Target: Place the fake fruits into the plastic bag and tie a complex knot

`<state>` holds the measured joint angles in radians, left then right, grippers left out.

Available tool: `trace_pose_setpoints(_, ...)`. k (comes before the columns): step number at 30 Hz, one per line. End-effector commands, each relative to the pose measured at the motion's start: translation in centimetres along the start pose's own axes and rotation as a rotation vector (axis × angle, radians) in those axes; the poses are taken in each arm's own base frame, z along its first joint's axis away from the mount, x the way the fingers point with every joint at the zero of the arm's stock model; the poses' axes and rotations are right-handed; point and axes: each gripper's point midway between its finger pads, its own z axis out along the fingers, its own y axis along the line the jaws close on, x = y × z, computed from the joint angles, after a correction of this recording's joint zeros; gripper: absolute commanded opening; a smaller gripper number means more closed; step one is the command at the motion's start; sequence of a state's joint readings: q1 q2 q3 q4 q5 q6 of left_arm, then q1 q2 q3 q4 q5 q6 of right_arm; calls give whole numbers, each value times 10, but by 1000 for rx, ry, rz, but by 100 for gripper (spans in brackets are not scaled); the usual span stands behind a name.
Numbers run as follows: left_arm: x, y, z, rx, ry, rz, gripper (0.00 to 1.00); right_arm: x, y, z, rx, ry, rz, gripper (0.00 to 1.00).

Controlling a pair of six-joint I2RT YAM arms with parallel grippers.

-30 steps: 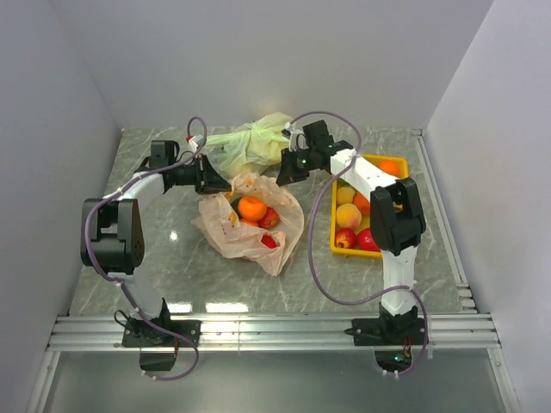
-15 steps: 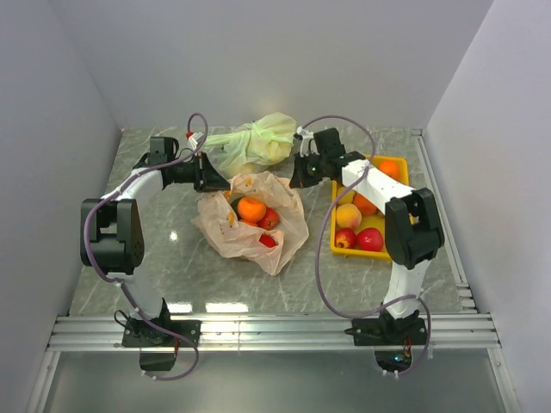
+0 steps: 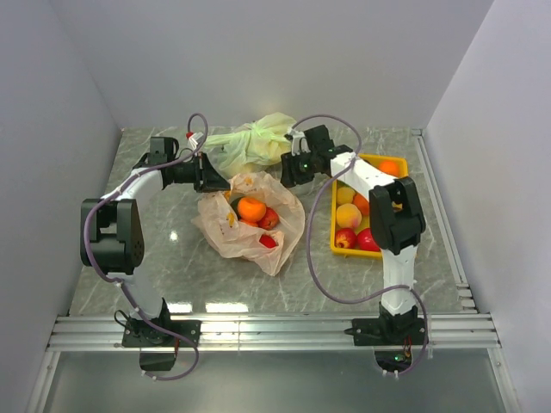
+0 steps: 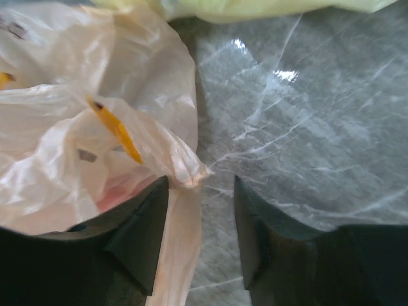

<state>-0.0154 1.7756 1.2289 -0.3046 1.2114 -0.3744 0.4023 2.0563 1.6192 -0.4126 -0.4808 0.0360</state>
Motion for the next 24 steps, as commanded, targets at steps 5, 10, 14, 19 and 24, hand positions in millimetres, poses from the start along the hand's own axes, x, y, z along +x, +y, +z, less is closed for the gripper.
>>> trace_pose_setpoints(5, -16, -19, -6, 30, -21, 102, 10, 4, 14, 4, -23, 30, -72, 19)
trace_pose_setpoints(10, -23, -23, -11, -20, -31, 168, 22, -14, 15, -31, -15, -48, -59, 0)
trace_pose_setpoints(14, -50, -42, -25, -102, -86, 321, 45, -31, 25, -74, -11, -149, -21, 0)
trace_pose_setpoints(19, -78, -84, -49, -206, -166, 583, 66, -34, 39, -100, -10, -223, 22, 0)
trace_pose_setpoints(24, -41, -121, -41, -268, -17, 954, 64, -31, 35, -108, 37, -237, 72, 0)
